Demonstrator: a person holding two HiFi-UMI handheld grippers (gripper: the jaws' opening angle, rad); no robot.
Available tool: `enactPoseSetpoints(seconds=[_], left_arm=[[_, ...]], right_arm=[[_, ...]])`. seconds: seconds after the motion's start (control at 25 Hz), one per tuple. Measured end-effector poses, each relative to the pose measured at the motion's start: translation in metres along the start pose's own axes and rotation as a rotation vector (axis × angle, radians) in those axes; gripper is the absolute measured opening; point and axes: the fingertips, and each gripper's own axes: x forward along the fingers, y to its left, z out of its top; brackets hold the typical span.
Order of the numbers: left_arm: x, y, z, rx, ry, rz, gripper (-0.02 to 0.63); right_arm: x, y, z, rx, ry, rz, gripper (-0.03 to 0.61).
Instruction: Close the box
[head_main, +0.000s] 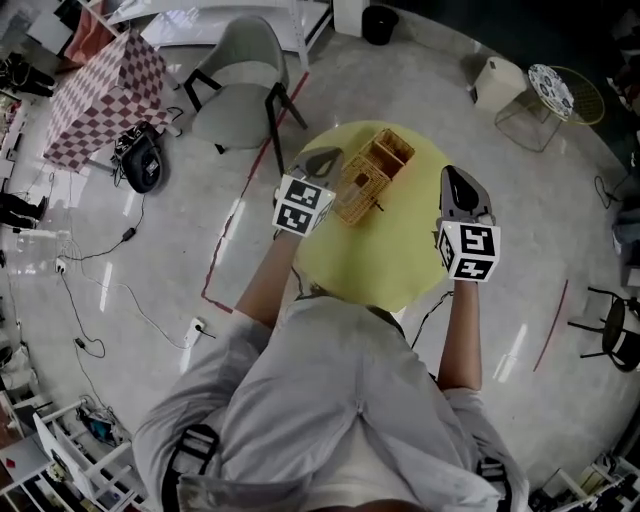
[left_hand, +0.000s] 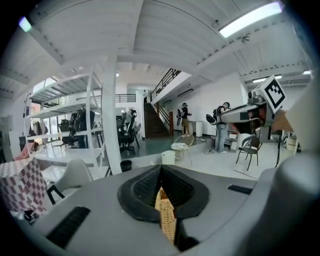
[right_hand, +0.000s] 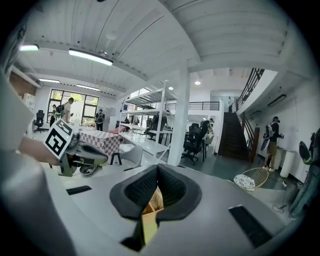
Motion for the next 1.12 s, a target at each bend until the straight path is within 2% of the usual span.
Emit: enactPoseSetpoints(seconds=[0.32, 0.6, 0.8, 1.12], left_arm=[[-0.036, 0.029, 0.092, 0.085, -0.093, 0.132, 0.029], [-0.060, 0.028, 0.150, 0.145, -0.175, 0.139, 0.029], [-0.075, 0.022, 0.174, 0.202, -0.210, 0.142, 0.029], [-0.086, 0.013, 0.177, 0.209, -0.233, 0.140, 0.029]], right_arm=[[-0.002, -0.016, 0.073, -0.039, -0.112, 0.029, 0.023], [-0.002, -0.007, 0.106, -0.066, -0.155, 0.075, 0.023], [-0.001, 0.004, 0.124, -0.098, -0.154, 0.121, 0.023], [-0.007, 0.015, 0.130, -0.134, -0.149, 0.166, 0.023]])
